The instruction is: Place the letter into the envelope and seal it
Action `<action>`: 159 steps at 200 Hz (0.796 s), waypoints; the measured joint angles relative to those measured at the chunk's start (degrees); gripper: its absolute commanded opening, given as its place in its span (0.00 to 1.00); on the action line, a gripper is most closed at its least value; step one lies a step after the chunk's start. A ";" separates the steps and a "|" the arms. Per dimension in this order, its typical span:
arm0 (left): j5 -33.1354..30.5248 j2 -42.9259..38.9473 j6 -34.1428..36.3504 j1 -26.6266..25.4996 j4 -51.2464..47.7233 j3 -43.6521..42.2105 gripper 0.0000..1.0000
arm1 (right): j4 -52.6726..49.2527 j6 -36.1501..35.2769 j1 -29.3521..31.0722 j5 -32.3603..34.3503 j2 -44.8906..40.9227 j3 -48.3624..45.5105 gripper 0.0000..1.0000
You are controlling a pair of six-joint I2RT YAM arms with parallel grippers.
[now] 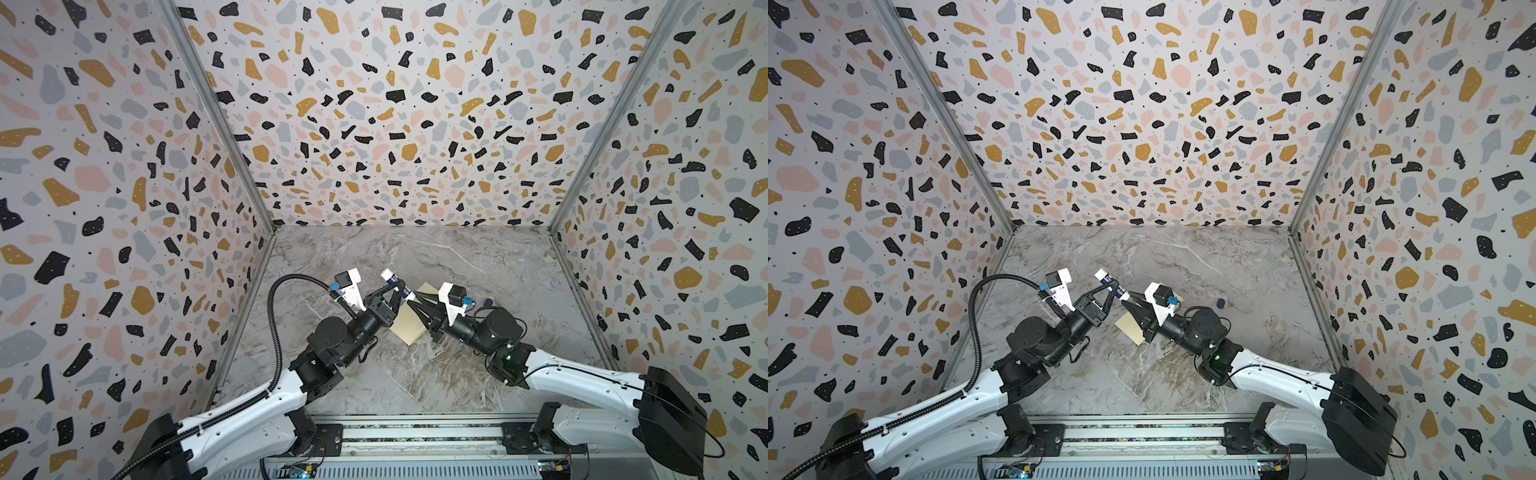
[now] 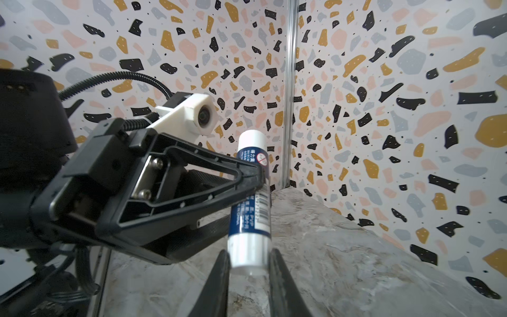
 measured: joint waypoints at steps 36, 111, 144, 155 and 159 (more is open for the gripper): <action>1.01 0.00 1.92 0.04 1.68 0.00 0.00 | -2.60 8.81 -4.76 -11.67 0.24 2.45 0.19; 1.79 0.00 3.26 0.09 1.81 -0.15 0.00 | -1.73 22.03 -9.51 -24.90 2.97 4.28 0.30; 2.64 0.00 3.21 -0.04 1.64 -0.15 0.00 | -5.05 18.80 -8.37 -23.06 2.67 4.55 0.54; 2.64 0.00 3.21 -0.04 1.46 -0.15 0.00 | -7.43 15.37 -6.78 -19.56 1.81 4.57 0.62; 2.62 0.00 3.21 -0.04 1.36 -0.15 0.00 | -8.26 13.73 -6.03 -18.14 1.33 4.57 0.64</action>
